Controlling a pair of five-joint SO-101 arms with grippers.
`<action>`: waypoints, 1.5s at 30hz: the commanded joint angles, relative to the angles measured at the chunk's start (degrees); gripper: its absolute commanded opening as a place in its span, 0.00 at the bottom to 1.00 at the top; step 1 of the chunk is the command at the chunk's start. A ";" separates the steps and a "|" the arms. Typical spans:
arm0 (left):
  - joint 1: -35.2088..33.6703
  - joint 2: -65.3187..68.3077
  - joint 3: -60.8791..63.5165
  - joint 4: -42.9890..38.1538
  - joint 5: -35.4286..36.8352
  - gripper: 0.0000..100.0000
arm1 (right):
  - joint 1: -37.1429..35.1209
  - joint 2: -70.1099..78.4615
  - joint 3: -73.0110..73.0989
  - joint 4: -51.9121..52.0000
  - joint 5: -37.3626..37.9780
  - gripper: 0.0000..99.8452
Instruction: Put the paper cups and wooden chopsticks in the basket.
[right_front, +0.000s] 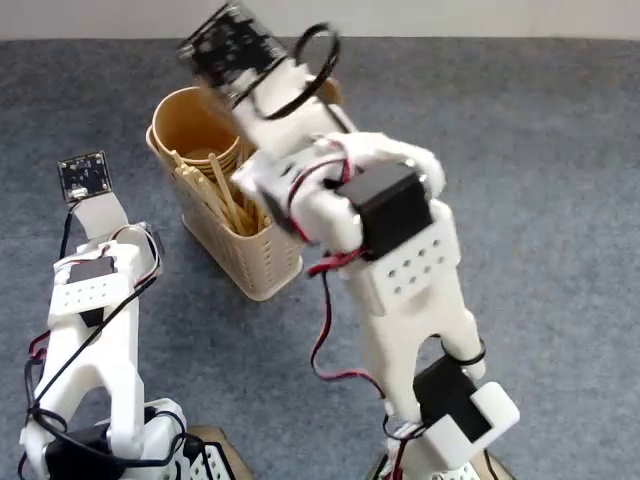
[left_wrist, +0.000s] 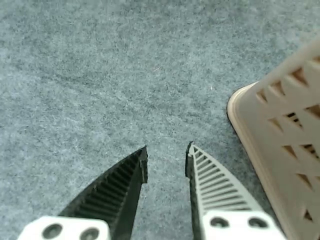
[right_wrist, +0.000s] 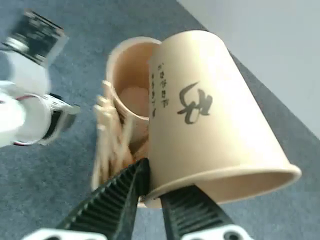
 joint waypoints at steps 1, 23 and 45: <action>0.84 -1.10 -0.31 -0.79 -0.53 0.15 | -4.35 -1.98 0.13 -3.82 2.64 0.01; 0.84 -1.45 -0.31 -0.79 -0.53 0.15 | -3.82 6.81 -1.01 -0.66 2.81 0.01; 0.84 -1.36 -0.31 -0.79 -0.53 0.15 | -1.63 5.41 -7.08 -1.19 2.64 0.28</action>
